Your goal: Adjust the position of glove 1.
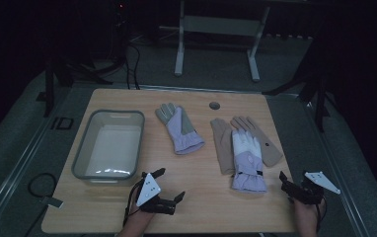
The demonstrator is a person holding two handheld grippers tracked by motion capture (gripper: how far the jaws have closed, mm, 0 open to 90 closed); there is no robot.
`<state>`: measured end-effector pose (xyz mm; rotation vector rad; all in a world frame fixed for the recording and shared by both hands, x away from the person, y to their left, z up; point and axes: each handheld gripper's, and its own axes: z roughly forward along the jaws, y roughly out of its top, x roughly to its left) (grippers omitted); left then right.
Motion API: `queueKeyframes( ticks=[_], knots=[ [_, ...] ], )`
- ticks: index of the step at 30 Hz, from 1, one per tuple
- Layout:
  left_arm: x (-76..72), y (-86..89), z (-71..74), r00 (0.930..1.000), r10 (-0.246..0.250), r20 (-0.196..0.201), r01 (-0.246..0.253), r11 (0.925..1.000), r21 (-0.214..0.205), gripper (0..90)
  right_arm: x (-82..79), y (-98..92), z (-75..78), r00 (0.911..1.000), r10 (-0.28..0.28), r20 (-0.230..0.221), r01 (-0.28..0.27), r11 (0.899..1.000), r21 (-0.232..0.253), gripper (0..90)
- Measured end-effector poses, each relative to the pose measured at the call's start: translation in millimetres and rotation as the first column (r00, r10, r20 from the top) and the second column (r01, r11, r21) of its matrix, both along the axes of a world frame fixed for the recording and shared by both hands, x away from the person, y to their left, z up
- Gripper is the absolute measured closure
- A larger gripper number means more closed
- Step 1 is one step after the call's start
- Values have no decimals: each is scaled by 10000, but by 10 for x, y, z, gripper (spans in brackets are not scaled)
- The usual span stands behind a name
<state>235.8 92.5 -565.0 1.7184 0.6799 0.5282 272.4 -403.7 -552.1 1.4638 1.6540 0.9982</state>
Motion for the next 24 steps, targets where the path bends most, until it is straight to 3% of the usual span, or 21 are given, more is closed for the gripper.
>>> queueKeyframes(
  ticks=[11,13,16,20,24],
  knots=[
    [-1,13,-3,10000,8,10,-8,9999,-167,0,44,-42,63,9981,-50,-608,73,9993,368,108],
    [4,15,-3,10000,-65,-16,65,9998,-169,0,72,-41,108,9947,65,-1027,-18,9990,456,108],
    [6,14,-3,9999,-122,-23,122,9998,-149,0,113,-59,224,9921,197,-1242,-111,9975,696,107],
    [5,15,-3,9999,-147,-16,146,9998,-152,0,148,-68,427,9957,207,-908,-142,9973,714,110],
    [5,15,-3,9999,-162,-30,162,9997,-160,0,248,-96,599,9908,650,-1185,-497,9905,1280,134]
  ],
)
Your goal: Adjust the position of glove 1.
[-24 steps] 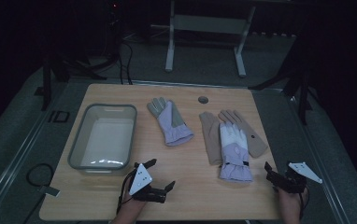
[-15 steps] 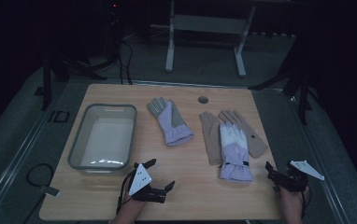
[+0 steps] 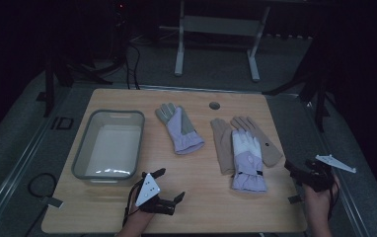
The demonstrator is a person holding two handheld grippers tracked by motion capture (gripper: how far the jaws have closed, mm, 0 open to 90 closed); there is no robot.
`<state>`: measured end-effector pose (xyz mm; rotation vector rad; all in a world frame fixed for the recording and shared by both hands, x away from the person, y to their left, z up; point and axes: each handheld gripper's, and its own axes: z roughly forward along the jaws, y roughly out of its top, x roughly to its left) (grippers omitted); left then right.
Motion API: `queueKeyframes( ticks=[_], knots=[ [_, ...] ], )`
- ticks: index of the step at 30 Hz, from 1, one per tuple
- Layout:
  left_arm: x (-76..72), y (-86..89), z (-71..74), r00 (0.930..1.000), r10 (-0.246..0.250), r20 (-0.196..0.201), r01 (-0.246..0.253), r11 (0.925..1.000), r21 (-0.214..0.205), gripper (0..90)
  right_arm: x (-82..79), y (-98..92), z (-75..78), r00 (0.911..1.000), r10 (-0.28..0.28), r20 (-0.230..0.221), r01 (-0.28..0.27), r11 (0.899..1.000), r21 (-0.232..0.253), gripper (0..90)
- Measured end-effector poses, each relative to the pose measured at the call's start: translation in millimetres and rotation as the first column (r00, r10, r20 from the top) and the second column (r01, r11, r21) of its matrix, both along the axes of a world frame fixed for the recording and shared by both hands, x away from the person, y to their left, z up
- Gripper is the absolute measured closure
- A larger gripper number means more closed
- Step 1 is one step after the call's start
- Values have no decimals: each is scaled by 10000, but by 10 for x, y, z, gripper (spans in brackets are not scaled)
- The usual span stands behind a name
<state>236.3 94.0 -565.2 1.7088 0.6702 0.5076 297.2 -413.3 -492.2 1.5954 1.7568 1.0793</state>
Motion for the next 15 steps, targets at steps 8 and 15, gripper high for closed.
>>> queueKeyframes(
  ticks=[8,15],
  knots=[
    [6,3,1,10000,-11,-68,11,10000,-7,0,191,207,265,9991,360,213,-351,9985,-410,114],
    [6,3,1,10000,10,-63,-11,10000,-36,0,344,447,424,9936,1077,341,-1062,9934,-423,146]
  ],
)
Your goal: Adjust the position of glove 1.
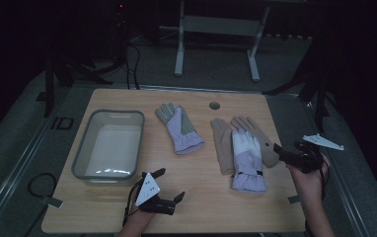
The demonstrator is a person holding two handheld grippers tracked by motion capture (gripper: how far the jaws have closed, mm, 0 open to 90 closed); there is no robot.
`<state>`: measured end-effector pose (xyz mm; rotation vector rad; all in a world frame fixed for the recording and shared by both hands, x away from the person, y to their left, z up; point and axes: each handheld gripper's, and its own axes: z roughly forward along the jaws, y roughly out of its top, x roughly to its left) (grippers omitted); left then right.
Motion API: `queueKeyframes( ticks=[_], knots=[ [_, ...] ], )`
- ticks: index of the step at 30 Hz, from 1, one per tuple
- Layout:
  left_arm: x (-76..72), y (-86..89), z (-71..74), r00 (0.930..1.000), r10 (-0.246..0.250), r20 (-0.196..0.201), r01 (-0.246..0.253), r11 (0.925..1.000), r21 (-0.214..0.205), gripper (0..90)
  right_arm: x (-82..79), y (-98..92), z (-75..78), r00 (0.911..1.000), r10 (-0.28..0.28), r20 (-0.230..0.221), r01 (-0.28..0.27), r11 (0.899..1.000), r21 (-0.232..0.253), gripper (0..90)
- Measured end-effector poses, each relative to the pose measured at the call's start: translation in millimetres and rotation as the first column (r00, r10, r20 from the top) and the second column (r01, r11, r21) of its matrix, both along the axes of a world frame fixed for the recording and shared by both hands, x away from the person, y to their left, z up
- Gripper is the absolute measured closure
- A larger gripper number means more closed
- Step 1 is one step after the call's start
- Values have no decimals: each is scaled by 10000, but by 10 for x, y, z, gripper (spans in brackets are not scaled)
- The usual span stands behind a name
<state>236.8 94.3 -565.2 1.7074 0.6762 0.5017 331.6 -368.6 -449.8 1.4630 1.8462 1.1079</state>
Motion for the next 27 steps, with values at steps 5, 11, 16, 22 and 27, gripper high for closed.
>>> queueKeyframes(
  ticks=[5,11,16,22,27],
  knots=[
    [3,3,0,10000,-19,-35,19,10000,-29,0,120,201,124,9988,482,76,-480,9986,-215,207],
    [2,1,0,10000,-55,-51,55,10000,-26,0,249,406,221,9961,887,37,-886,9959,-184,235],
    [7,7,0,9999,-70,-112,69,9999,-95,0,391,658,269,9906,1366,-41,-1367,9894,-486,287],
    [2,0,0,9999,-108,-70,107,9999,-47,0,603,1045,277,9711,2386,-102,-2388,9696,-538,431],
    [2,2,0,9999,-113,-85,112,9999,-60,0,737,1383,280,9513,3079,-135,-3080,9484,-760,477]
  ],
)
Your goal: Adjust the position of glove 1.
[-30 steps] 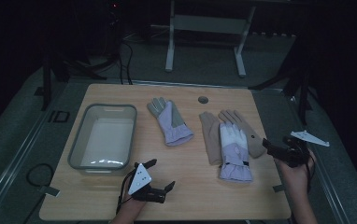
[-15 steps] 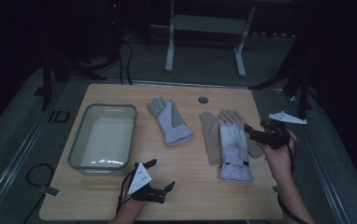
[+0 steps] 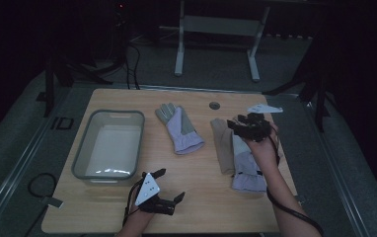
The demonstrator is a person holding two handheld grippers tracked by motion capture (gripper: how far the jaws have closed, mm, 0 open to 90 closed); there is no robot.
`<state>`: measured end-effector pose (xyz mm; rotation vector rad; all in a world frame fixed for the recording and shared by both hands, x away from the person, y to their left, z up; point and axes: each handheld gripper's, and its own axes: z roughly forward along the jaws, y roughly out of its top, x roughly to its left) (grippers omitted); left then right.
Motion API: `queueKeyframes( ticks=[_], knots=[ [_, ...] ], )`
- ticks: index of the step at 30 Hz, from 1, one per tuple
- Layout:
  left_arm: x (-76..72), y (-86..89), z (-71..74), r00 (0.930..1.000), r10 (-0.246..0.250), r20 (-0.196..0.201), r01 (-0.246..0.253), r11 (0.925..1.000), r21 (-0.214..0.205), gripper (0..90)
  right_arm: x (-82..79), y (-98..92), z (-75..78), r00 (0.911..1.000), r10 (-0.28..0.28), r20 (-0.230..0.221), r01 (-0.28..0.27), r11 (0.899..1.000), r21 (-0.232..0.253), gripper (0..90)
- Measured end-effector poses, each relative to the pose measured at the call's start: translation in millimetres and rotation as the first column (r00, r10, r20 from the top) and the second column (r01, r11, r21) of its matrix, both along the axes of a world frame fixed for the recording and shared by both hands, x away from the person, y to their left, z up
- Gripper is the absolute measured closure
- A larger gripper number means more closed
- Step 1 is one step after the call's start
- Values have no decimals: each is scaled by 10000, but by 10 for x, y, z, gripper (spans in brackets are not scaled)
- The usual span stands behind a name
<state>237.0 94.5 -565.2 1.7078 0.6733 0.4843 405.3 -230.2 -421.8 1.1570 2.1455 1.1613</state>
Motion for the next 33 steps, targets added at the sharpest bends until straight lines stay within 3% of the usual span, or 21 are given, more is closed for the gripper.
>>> queueKeyframes(
  ticks=[7,14,19,23,27,33],
  knots=[
    [4,1,1,10000,-6,-37,6,10000,0,0,184,439,-102,9967,743,-329,-750,9970,-183,498],
    [0,-2,1,10000,-2,9,2,10000,44,0,355,819,-275,9916,1084,-708,-1112,9931,-368,515],
    [2,0,1,10000,16,-35,-16,10000,2,0,510,1079,-419,9886,1091,-1037,-1159,9914,-613,576],
    [2,0,0,10000,-16,-14,16,10000,0,0,602,1248,-555,9843,1222,-1276,-1335,9875,-841,586],
    [2,2,0,10000,-33,-13,33,10000,-7,0,694,1369,-683,9786,1251,-1634,-1427,9846,-1012,514],
    [6,3,1,10000,3,-56,-3,10000,-8,0,823,1439,-907,9740,1081,-1988,-1397,9784,-1522,512]
  ],
)
